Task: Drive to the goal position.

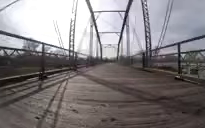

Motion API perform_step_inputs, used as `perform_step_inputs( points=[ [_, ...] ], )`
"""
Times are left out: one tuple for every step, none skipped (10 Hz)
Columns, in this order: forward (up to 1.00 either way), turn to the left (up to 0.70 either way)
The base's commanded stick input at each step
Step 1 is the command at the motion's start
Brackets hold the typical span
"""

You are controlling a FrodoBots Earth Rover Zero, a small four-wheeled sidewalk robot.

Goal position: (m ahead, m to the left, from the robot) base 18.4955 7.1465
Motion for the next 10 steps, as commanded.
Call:
perform_step_inputs(
  points=[
    [1.0,-0.02],
    [1.0,-0.15],
    [1.0,-0.27],
    [1.0,-0.37],
    [1.0,-0.39],
    [1.0,-0.23],
    [1.0,-0.06],
    [1.0,0.0],
    [1.0,0.0],
    [1.0,0.0]
  ],
)
